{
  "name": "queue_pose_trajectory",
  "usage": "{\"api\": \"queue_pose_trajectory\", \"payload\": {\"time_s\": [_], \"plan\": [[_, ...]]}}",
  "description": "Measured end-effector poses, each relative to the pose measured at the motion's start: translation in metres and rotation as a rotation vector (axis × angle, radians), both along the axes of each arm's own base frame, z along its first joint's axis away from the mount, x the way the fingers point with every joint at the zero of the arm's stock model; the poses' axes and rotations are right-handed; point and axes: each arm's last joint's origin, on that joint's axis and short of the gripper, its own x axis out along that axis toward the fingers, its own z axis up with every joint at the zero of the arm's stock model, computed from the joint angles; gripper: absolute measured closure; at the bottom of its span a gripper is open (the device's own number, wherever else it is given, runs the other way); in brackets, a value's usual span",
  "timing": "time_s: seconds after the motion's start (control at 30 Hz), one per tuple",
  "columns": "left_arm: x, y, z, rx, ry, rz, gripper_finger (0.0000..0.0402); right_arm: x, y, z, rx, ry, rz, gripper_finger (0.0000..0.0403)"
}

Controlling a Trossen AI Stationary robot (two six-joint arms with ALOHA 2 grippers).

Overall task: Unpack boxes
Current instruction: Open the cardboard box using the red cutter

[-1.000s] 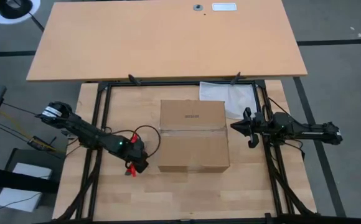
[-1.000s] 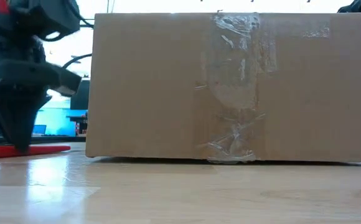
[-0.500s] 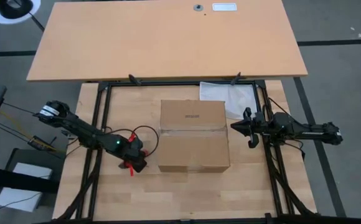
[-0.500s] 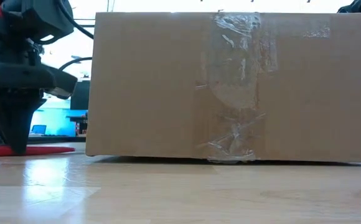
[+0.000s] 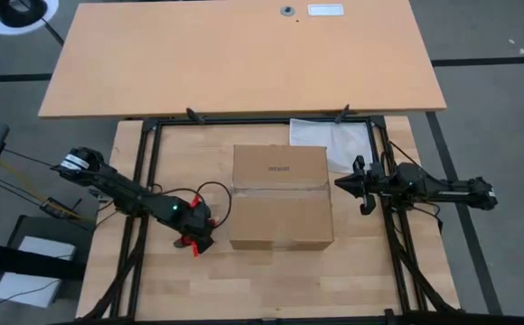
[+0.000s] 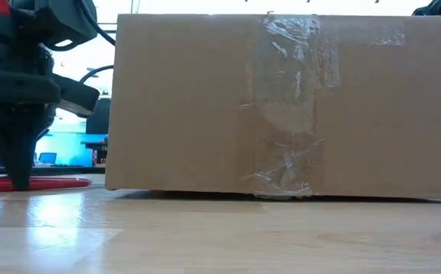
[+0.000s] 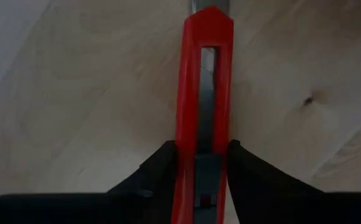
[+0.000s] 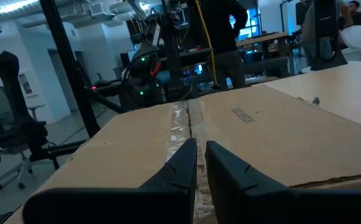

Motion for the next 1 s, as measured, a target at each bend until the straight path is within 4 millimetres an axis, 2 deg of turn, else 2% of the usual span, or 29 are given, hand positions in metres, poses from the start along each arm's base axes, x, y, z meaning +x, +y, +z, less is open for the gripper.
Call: {"api": "queue_pose_trajectory", "payload": {"time_s": [0.23, 0.4, 0.63, 0.8, 1.0], "plan": [[0.010, -0.008, 0.022, -0.064, -0.014, -0.069, 0.0292, 0.000, 0.000, 0.000, 0.000, 0.000, 0.000, 0.0362], [0.010, -0.014, 0.039, -0.066, 0.016, -0.101, 0.0317, 0.000, 0.000, 0.000, 0.000, 0.000, 0.000, 0.0362], [0.006, -0.019, 0.042, -0.012, 0.011, -0.125, 0.0328, 0.000, 0.000, 0.000, 0.000, 0.000, 0.000, 0.0362], [0.010, -0.020, 0.041, 0.055, -0.061, -0.143, 0.0292, 0.000, 0.000, 0.000, 0.000, 0.001, 0.000, 0.0362], [0.009, -0.020, 0.024, 0.048, -0.124, -0.186, 0.0220, 0.000, 0.000, 0.000, 0.000, 0.000, 0.000, 0.0362]]}}
